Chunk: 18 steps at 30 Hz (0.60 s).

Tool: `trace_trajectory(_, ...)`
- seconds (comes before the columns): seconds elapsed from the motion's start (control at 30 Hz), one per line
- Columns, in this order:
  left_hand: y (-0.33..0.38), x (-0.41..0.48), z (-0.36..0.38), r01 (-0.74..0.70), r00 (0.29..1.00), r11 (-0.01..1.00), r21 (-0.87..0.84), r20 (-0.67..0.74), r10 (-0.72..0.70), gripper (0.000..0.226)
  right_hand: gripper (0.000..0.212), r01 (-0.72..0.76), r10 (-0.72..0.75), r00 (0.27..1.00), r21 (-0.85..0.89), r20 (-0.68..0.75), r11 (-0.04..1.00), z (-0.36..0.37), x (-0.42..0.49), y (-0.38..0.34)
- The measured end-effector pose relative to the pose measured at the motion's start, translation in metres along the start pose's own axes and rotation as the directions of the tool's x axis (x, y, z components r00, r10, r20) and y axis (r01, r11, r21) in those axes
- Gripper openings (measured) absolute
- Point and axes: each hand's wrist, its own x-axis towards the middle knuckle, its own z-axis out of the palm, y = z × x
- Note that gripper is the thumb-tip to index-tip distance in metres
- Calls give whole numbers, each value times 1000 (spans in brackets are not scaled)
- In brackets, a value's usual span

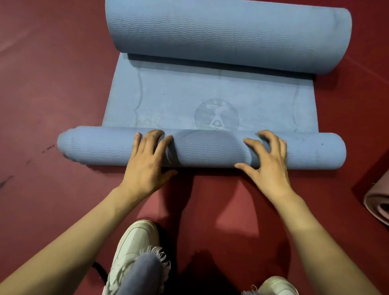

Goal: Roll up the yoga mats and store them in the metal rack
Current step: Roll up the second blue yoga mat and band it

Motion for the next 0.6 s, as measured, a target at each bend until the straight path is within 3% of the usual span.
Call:
trace_trajectory(0.23, -4, 9, 1, -25, 998, 1000, -12, -50, 25, 69, 61, 5, -6, 1000, -85, -11, 996, 0, 2, 3)
trace_trajectory(0.37, -8, 12, -1, -50, 996, 999, -15, -76, 49, 69, 49, 17, -23, 998, -97, -63, 995, 6, -2, 2)
trace_trajectory(0.6, -10, 23, -3, -21, 998, 991, 130, -60, 29, 72, 55, -2, 2, 1000, -58, 6, 998, 3, 14, 5)
